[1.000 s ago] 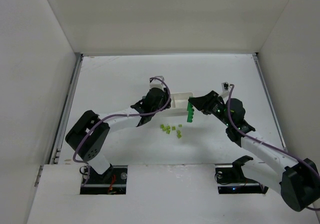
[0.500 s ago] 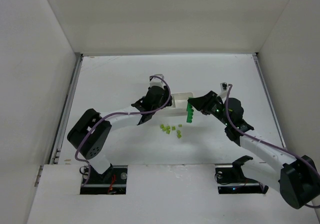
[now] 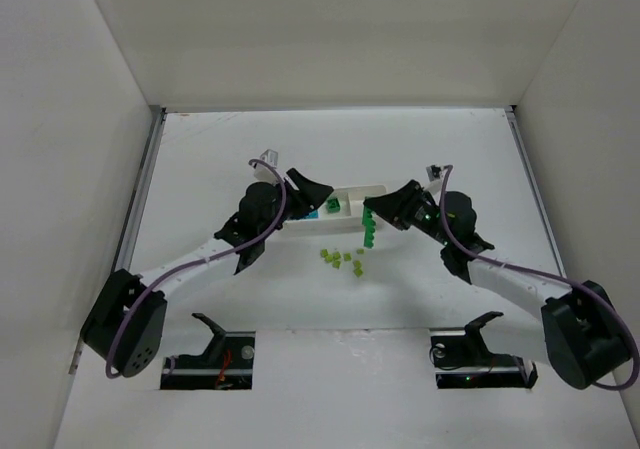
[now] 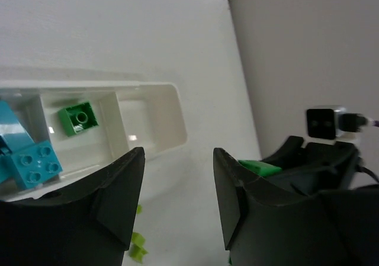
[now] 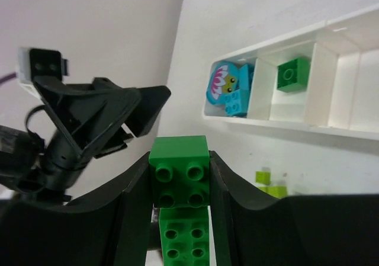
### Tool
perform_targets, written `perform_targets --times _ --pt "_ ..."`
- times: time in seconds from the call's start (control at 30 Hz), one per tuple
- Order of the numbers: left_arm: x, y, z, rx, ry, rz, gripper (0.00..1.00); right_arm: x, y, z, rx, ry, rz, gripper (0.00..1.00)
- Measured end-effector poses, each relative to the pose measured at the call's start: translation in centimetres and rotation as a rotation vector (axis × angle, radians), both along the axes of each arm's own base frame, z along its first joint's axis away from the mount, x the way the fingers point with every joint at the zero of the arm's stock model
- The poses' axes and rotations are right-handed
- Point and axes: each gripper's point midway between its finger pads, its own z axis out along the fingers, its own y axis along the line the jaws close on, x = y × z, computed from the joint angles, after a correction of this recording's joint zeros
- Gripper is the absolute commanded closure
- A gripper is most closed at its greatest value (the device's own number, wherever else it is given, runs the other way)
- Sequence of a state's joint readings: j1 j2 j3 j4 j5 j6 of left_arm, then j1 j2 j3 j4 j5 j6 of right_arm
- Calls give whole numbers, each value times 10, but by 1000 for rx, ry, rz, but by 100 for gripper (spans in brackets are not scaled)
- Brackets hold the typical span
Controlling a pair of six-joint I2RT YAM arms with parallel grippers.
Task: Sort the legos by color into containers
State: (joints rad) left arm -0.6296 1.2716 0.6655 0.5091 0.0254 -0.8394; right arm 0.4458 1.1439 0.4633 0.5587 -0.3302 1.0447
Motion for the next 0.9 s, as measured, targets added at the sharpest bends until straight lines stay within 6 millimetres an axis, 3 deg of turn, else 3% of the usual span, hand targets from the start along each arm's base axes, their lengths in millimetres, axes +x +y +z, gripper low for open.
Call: perform_targets --times 0.2,0.4,0.53,0.9 --pt "-28 -9 -1 -263 113 -88 49 8 18 10 126 53 41 65" --pt "-41 -22 17 -425 142 -168 48 4 48 28 255 72 114 65" --pt "-48 -24 28 -478 132 -199 49 3 58 28 312 102 136 65" --pt "-59 -24 42 -530 123 -232 52 8 63 39 442 130 150 65"
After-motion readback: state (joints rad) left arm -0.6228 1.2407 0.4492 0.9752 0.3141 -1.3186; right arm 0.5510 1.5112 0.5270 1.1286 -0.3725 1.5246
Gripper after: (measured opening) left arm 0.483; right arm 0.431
